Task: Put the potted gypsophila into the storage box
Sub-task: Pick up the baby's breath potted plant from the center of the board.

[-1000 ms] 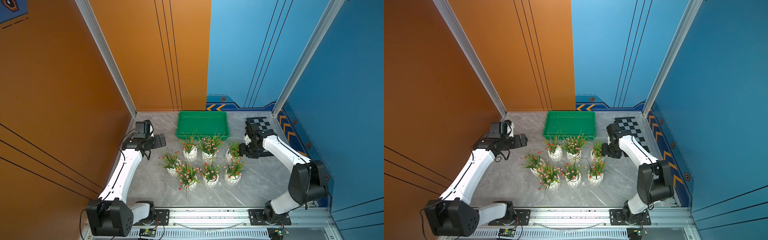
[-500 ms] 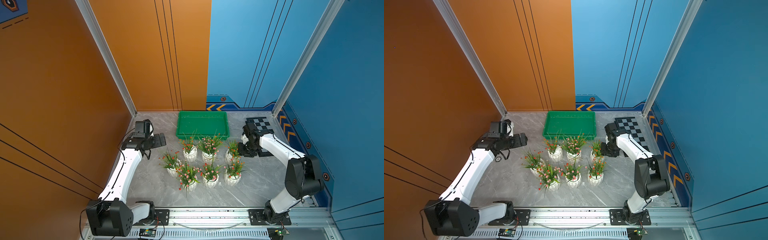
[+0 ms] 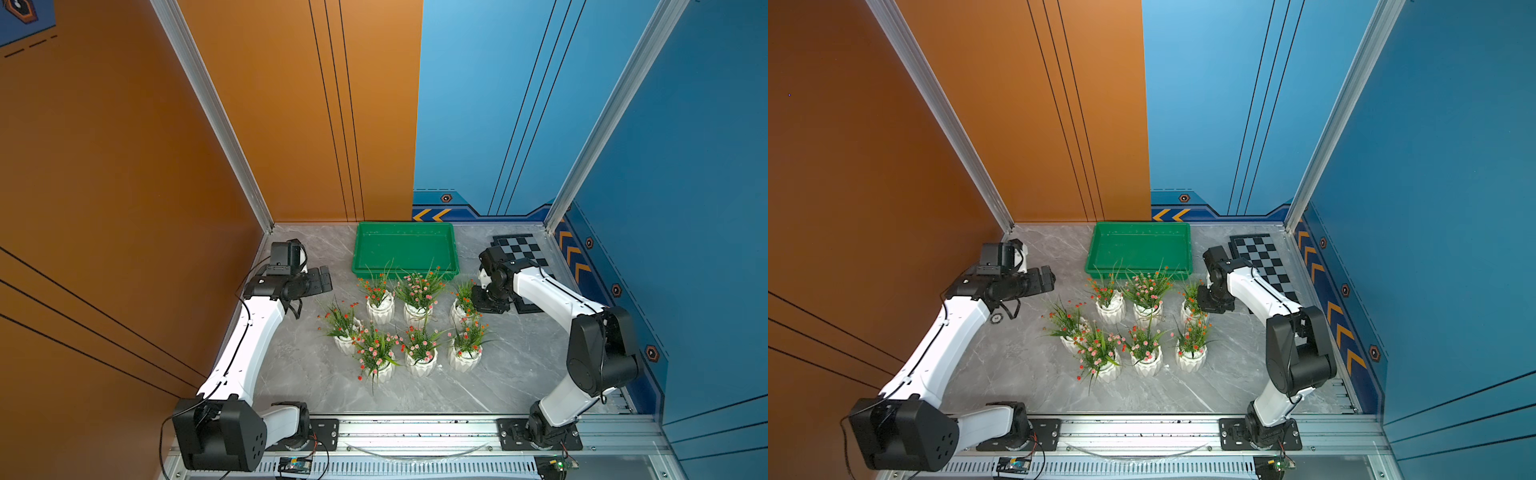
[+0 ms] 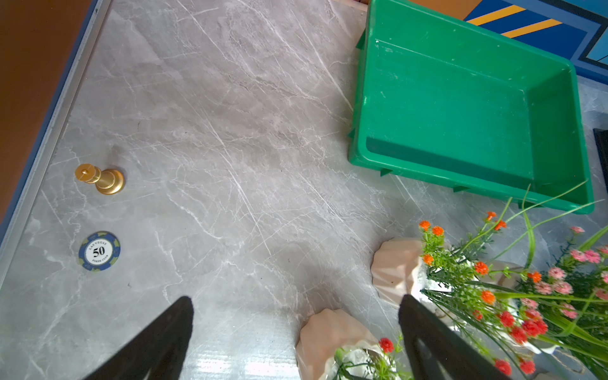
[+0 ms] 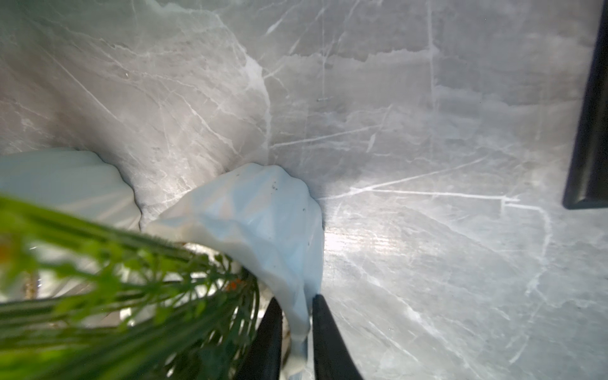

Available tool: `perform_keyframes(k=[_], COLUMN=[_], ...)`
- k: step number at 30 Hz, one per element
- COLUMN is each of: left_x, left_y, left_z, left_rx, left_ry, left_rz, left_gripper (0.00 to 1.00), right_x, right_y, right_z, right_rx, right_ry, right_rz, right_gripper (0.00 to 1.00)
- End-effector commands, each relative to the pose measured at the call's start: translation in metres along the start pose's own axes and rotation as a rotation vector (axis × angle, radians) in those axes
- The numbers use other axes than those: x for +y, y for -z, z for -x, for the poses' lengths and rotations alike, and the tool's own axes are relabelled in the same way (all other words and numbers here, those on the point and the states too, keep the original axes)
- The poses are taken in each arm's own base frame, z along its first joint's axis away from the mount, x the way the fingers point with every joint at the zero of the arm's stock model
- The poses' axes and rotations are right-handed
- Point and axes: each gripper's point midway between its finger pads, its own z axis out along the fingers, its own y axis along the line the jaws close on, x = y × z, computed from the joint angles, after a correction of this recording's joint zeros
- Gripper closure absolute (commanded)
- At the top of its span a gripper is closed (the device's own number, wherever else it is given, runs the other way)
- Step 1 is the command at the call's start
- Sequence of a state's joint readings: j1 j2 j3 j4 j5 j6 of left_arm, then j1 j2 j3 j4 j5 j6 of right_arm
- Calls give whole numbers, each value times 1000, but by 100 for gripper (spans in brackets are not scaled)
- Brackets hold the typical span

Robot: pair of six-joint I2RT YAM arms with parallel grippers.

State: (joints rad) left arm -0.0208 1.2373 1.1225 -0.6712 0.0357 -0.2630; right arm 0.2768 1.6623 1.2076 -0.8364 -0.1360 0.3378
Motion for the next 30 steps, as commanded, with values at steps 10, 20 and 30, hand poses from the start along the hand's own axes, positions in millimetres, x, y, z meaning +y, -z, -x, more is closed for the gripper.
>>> perform_keyframes(k=[10,20,30], left_x=[-7,-7,-8], left_y=[2,1,2], left_z=[2,1,1], left_rx=[5,10,8], left_ry=[7,8,7], left_rz=[-16,-16,-19], left_gripper=[2,2,2], right_x=[-2,-2,1], right_y=[5,10,21], right_z=[12,13,16], right_rx=[-49,-62,-79], right_ry=[30,30,32], right_rz=[-56,-59,-40], right_gripper=[100,100,100])
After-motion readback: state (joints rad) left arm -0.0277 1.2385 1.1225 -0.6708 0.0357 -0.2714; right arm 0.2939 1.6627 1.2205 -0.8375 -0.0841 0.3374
